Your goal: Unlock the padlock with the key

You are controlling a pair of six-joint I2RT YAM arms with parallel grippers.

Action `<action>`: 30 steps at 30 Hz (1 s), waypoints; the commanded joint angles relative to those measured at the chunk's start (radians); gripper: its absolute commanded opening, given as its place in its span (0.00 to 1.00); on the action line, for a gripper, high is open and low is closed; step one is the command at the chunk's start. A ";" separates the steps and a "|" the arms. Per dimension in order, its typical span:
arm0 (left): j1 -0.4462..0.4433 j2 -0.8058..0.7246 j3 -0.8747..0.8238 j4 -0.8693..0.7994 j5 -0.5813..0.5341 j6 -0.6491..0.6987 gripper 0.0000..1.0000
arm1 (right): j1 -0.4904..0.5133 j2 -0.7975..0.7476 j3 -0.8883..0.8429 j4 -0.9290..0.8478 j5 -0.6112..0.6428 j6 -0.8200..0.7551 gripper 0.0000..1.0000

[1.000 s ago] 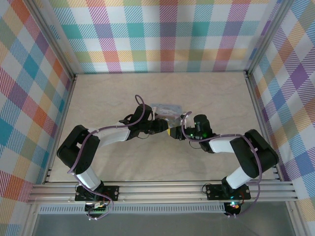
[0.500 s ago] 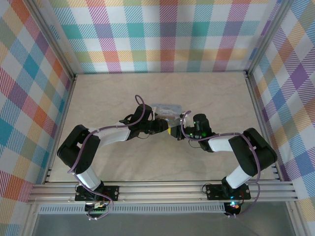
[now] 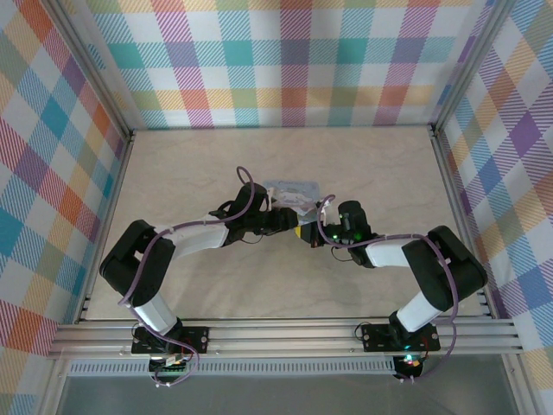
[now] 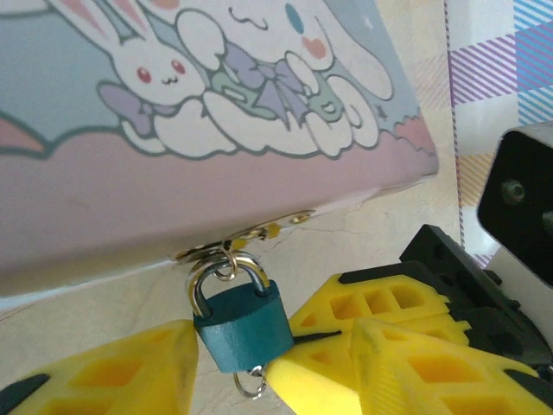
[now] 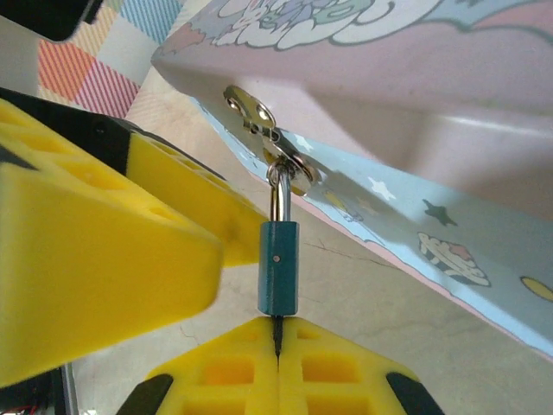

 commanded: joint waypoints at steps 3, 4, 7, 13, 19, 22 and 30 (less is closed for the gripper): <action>-0.001 -0.068 0.006 -0.010 -0.036 -0.027 0.58 | -0.006 -0.037 0.025 -0.014 0.014 0.021 0.00; 0.004 -0.077 0.000 -0.019 -0.044 -0.040 0.60 | -0.006 -0.039 0.029 -0.029 0.012 0.030 0.00; 0.017 -0.113 -0.037 -0.023 -0.070 -0.100 0.63 | -0.006 -0.041 0.043 -0.076 0.003 0.051 0.00; 0.035 -0.164 -0.111 -0.002 -0.100 -0.265 0.62 | -0.006 -0.037 0.088 -0.191 -0.021 0.058 0.00; 0.024 -0.215 -0.216 0.074 -0.138 -0.441 0.58 | -0.006 -0.032 0.103 -0.281 -0.032 0.082 0.00; 0.005 -0.241 -0.248 0.083 -0.172 -0.513 0.58 | -0.006 -0.045 0.109 -0.322 -0.027 0.104 0.00; -0.059 -0.251 -0.313 0.167 -0.263 -0.698 0.56 | 0.005 -0.052 0.110 -0.368 -0.027 0.204 0.00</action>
